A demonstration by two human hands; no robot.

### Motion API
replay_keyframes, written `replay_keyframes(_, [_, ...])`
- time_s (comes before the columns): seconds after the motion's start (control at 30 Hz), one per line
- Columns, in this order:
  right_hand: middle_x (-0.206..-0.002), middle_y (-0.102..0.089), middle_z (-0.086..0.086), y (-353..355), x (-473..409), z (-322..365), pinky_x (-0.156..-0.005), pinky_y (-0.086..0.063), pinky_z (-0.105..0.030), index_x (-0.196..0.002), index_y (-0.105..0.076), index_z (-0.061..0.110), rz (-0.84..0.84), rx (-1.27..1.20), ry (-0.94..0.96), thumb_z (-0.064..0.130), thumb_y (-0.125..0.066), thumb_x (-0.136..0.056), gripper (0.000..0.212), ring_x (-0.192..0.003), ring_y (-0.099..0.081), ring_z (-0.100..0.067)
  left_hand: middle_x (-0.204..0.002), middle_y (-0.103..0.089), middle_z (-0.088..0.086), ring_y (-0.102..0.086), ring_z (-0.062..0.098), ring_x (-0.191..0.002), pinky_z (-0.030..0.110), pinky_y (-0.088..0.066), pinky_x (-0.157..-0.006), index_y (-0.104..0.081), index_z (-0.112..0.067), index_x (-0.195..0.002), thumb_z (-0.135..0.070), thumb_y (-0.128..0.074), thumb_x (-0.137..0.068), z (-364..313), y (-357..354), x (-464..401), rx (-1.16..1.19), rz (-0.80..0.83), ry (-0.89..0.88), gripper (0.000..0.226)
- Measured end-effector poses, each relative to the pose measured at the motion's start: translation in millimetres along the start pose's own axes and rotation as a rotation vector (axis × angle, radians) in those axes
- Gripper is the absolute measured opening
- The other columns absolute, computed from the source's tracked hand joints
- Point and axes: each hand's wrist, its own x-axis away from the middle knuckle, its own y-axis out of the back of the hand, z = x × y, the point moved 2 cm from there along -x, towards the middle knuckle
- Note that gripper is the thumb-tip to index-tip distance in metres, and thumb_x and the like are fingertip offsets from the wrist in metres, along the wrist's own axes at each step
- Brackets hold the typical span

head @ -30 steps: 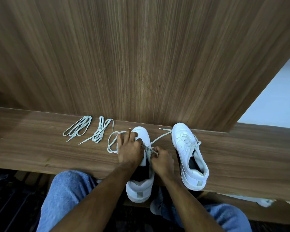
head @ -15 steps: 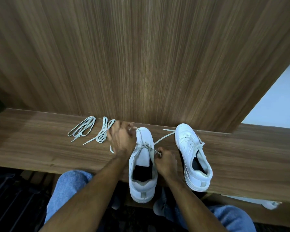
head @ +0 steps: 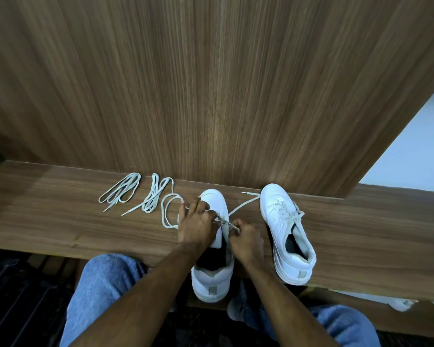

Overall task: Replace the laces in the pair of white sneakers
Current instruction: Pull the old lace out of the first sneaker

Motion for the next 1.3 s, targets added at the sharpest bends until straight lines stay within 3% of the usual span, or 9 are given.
replay_keyframes(0.13, [-0.093, -0.069, -0.009, 0.5, 0.2, -0.2, -0.073, -0.041, -0.033, -0.088, -0.062, 0.017, -0.013, -0.012, -0.005, 0.021, -0.052, -0.086, 0.011, -0.096, -0.061, -0.034, -0.127, -0.048, -0.001, -0.037, 0.019, -0.130, 0.048, -0.014, -0.113, -0.065, -0.021, -0.111, -0.036, -0.043, -0.095, -0.5, -5.1, -2.5, 0.076, -0.041, -0.041, 0.031])
replay_keyframes(0.27, [-0.098, -0.069, -0.005, 0.5, 0.7, -0.8, -0.076, -0.042, -0.033, -0.093, -0.063, 0.018, -0.013, -0.022, -0.019, 0.020, -0.052, -0.086, 0.013, -0.098, -0.061, -0.031, -0.097, -0.055, 0.006, -0.059, 0.022, -0.092, 0.038, -0.044, -0.090, -0.068, -0.011, -0.082, -0.033, -0.055, -0.079, 7.7, -17.8, 3.6, 0.757, -0.155, 0.078, 0.026])
replay_keyframes(0.4, [-0.100, -0.069, -0.003, 0.6, 0.1, -0.5, -0.078, -0.042, -0.032, -0.094, -0.064, 0.021, -0.005, -0.007, -0.037, 0.019, -0.051, -0.087, 0.015, -0.100, -0.061, -0.030, -0.084, -0.060, 0.010, -0.055, 0.013, -0.077, 0.029, -0.045, -0.076, -0.060, -0.010, -0.074, -0.040, -0.050, -0.074, 10.6, -16.1, 7.6, 1.215, -0.246, 0.333, 0.032])
replay_keyframes(0.5, [-0.099, -0.070, -0.005, 1.5, 0.1, -0.7, -0.076, -0.041, -0.032, -0.094, -0.064, 0.019, -0.007, 0.008, -0.028, 0.019, -0.051, -0.087, 0.015, -0.100, -0.061, -0.031, -0.073, -0.056, 0.008, -0.051, 0.003, -0.064, 0.017, -0.044, -0.064, -0.055, 0.002, -0.080, -0.010, -0.053, -0.089, 14.8, -0.9, -2.7, 1.412, -0.325, 0.447, 0.015])
replay_keyframes(0.57, [-0.097, -0.069, -0.006, 0.9, -0.3, -1.2, -0.075, -0.041, -0.033, -0.090, -0.063, 0.018, -0.012, 0.001, -0.025, 0.019, -0.051, -0.086, 0.012, -0.098, -0.062, -0.032, -0.074, -0.057, 0.007, -0.051, 0.003, -0.064, 0.015, -0.045, -0.063, -0.056, 0.004, -0.083, 0.001, -0.052, -0.092, 19.4, 11.0, -10.5, 1.417, -0.350, 0.436, 0.010])
replay_keyframes(0.7, [-0.094, -0.069, -0.002, 0.1, 0.2, -2.1, -0.073, -0.039, -0.031, -0.088, -0.062, 0.021, -0.001, -0.019, -0.042, 0.021, -0.053, -0.086, 0.010, -0.095, -0.062, -0.030, -0.092, -0.062, 0.004, -0.059, 0.017, -0.084, 0.038, -0.049, -0.084, -0.058, -0.010, -0.096, -0.023, -0.060, -0.089, 37.1, 12.6, -17.8, 1.211, -0.402, 0.576, 0.015])
replay_keyframes(0.83, [-0.095, -0.070, -0.001, 1.7, 0.9, -0.3, -0.076, -0.042, -0.032, -0.092, -0.064, 0.021, 0.009, -0.021, -0.027, 0.022, -0.052, -0.087, 0.013, -0.095, -0.062, -0.029, -0.096, -0.056, 0.004, -0.056, 0.026, -0.093, 0.044, -0.049, -0.082, -0.052, -0.021, -0.093, -0.047, -0.067, -0.069, 33.6, 5.7, 2.7, 0.885, -0.202, 0.466, 0.038])
replay_keyframes(1.0, [-0.097, -0.071, -0.001, 5.2, 1.7, -1.4, -0.078, -0.046, -0.032, -0.096, -0.064, 0.023, 0.037, -0.002, 0.017, 0.020, -0.054, -0.087, 0.014, -0.096, -0.063, -0.028, -0.099, -0.068, 0.008, -0.063, 0.033, -0.096, 0.036, -0.051, -0.079, -0.062, -0.026, -0.085, -0.041, -0.064, -0.076, 19.2, -6.6, 30.4, 0.643, 0.084, 0.474, 0.017])
replay_keyframes(1.3, [-0.126, -0.055, 0.001, -1.1, -6.8, 20.4, -0.075, -0.046, -0.031, -0.137, -0.044, 0.029, 0.061, 0.419, 0.364, 0.011, -0.052, -0.082, 0.058, -0.104, -0.062, -0.029, -0.103, -0.069, 0.016, -0.060, 0.042, -0.102, 0.036, -0.048, -0.082, -0.072, -0.028, -0.100, -0.046, -0.062, -0.085, 33.0, -7.6, 38.6, 0.789, 0.021, 0.598, 0.026])
